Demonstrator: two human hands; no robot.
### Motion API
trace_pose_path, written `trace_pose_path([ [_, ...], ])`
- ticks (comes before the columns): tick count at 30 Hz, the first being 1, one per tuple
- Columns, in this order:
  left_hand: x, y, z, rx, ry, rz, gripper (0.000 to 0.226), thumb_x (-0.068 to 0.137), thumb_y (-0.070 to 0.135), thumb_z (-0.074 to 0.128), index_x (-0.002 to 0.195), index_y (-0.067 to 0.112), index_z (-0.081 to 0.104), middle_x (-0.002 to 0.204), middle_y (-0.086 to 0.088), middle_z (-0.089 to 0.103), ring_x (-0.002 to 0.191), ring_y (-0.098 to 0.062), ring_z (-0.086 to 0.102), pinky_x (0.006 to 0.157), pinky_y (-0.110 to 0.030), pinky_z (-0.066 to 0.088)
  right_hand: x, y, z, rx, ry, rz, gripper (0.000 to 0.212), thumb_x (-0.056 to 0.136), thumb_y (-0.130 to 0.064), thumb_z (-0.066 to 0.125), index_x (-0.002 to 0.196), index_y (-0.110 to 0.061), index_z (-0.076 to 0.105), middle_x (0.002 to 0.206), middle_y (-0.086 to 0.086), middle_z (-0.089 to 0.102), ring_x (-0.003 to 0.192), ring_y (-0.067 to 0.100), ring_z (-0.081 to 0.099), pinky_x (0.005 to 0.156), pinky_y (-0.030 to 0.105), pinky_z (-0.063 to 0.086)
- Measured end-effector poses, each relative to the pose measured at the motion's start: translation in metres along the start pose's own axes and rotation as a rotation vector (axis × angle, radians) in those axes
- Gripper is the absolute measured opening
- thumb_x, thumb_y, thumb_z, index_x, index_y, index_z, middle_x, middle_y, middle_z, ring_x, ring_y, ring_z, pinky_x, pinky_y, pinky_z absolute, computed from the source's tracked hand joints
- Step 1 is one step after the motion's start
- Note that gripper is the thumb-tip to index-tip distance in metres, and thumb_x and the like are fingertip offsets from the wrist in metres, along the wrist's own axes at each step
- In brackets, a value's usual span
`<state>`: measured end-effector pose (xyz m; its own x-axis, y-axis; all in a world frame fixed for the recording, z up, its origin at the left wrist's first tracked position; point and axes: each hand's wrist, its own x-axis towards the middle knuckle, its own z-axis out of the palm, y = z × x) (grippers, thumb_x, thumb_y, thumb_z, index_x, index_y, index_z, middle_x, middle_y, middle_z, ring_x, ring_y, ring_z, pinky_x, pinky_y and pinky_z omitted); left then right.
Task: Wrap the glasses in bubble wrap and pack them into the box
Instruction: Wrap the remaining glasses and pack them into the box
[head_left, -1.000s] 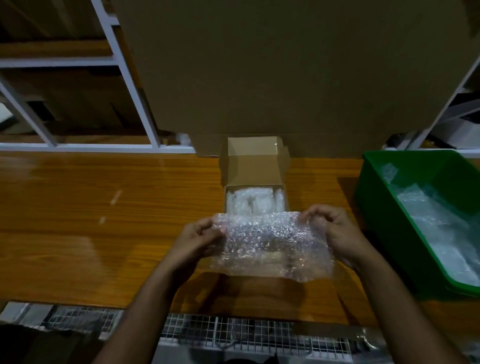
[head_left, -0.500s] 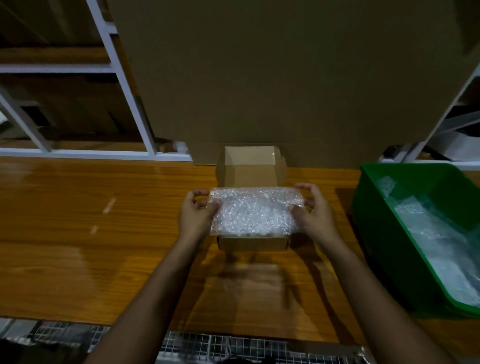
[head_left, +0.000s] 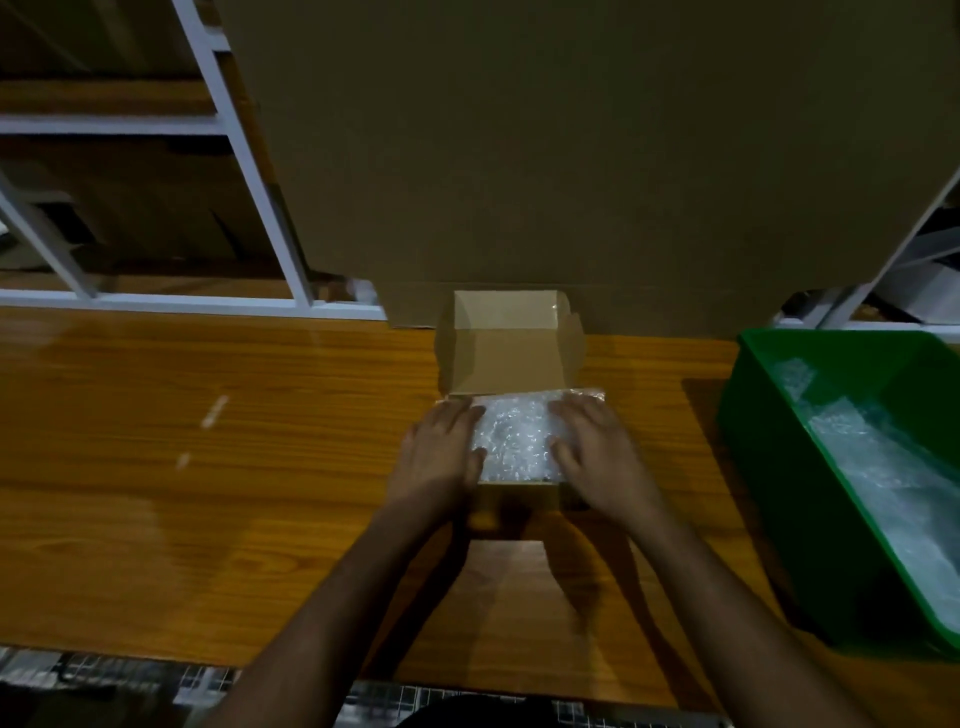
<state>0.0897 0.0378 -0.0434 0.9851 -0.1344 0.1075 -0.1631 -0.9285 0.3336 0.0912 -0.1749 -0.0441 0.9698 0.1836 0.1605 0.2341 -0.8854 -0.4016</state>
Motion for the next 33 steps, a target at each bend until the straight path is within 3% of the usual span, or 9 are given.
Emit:
trace_pose_path([
  [2,-0.001,-0.004,0.006,0.012,-0.062,-0.012,0.057,0.103,0.038,0.042,0.156,0.029,0.023,0.164,0.005,0.023,0.151,-0.015,0.014,0.119,-0.041,0.017,-0.004,0.002,0.01,-0.051,-0.119,-0.04,0.056,0.104,-0.04,0.04,0.157,-0.027,0.026,0.165,-0.002,0.023,0.153,0.017,0.013,0.123,0.043,0.02],
  [5,-0.003,-0.006,0.009,0.05,-0.056,0.009,0.057,0.104,0.037,0.036,0.157,0.028,0.018,0.165,0.006,0.02,0.152,-0.012,0.012,0.119,-0.041,0.016,-0.007,0.002,0.011,-0.077,-0.162,-0.02,0.058,0.106,-0.041,0.031,0.16,-0.029,0.013,0.168,-0.006,0.008,0.154,0.014,0.0,0.124,0.049,0.011],
  [9,-0.004,-0.003,0.004,0.105,-0.11,0.01,0.063,0.103,0.039,0.033,0.16,0.023,0.01,0.168,0.004,0.011,0.154,-0.013,0.005,0.121,-0.046,0.01,-0.004,-0.009,0.001,-0.172,-0.211,-0.023,0.061,0.106,-0.043,0.03,0.16,-0.024,0.009,0.168,-0.002,0.006,0.154,0.017,0.0,0.124,0.048,0.003],
  [14,-0.001,0.001,0.0,0.175,-0.232,0.024,0.065,0.106,0.04,0.024,0.16,0.019,-0.005,0.168,0.001,-0.007,0.154,-0.015,-0.008,0.121,-0.054,-0.004,-0.003,-0.03,0.003,-0.317,-0.218,-0.025,0.067,0.106,-0.046,0.026,0.16,-0.01,0.008,0.166,0.014,0.012,0.154,0.03,0.008,0.124,0.044,0.004],
  [18,0.0,0.001,0.002,0.235,-0.236,0.03,0.068,0.104,0.043,0.02,0.159,0.017,-0.009,0.168,0.0,-0.01,0.154,-0.016,-0.011,0.12,-0.053,-0.007,-0.004,-0.041,0.019,-0.425,-0.218,0.047,0.076,0.1,-0.053,0.012,0.159,-0.006,0.003,0.166,0.018,0.01,0.154,0.031,0.007,0.122,0.052,-0.005],
  [23,0.002,0.006,0.002,0.341,-0.247,0.019,0.077,0.1,0.051,0.022,0.158,0.013,-0.011,0.168,-0.005,-0.009,0.154,-0.02,-0.011,0.121,-0.053,-0.009,-0.005,-0.047,0.019,-0.386,-0.268,0.113,0.076,0.101,-0.048,0.023,0.159,-0.007,-0.004,0.167,0.014,0.002,0.155,0.028,0.001,0.114,0.069,-0.014],
  [27,0.003,0.003,-0.001,0.306,-0.25,0.022,0.08,0.099,0.058,0.021,0.159,0.015,-0.009,0.169,-0.004,-0.005,0.154,-0.02,-0.01,0.12,-0.055,-0.011,-0.001,-0.046,0.016,-0.35,-0.326,0.156,0.077,0.1,-0.053,0.022,0.159,-0.012,-0.008,0.168,0.009,-0.004,0.155,0.024,-0.003,0.113,0.069,-0.014],
  [30,-0.004,0.001,-0.006,0.213,-0.16,0.019,0.079,0.099,0.063,0.019,0.16,0.018,-0.004,0.169,-0.003,0.0,0.154,-0.02,-0.006,0.121,-0.054,-0.006,0.002,-0.042,0.01,-0.328,-0.34,0.137,0.078,0.1,-0.06,0.02,0.159,-0.015,-0.006,0.168,0.009,-0.002,0.155,0.024,-0.002,0.112,0.069,-0.017],
  [33,-0.019,0.007,-0.015,0.098,0.078,-0.043,0.066,0.101,0.052,0.033,0.158,0.022,0.016,0.165,-0.002,0.02,0.15,-0.022,0.014,0.12,-0.046,0.014,-0.001,-0.044,-0.002,-0.278,-0.255,0.099,0.069,0.102,-0.056,0.026,0.16,-0.021,0.01,0.168,0.006,0.009,0.154,0.023,0.003,0.112,0.066,-0.016],
])
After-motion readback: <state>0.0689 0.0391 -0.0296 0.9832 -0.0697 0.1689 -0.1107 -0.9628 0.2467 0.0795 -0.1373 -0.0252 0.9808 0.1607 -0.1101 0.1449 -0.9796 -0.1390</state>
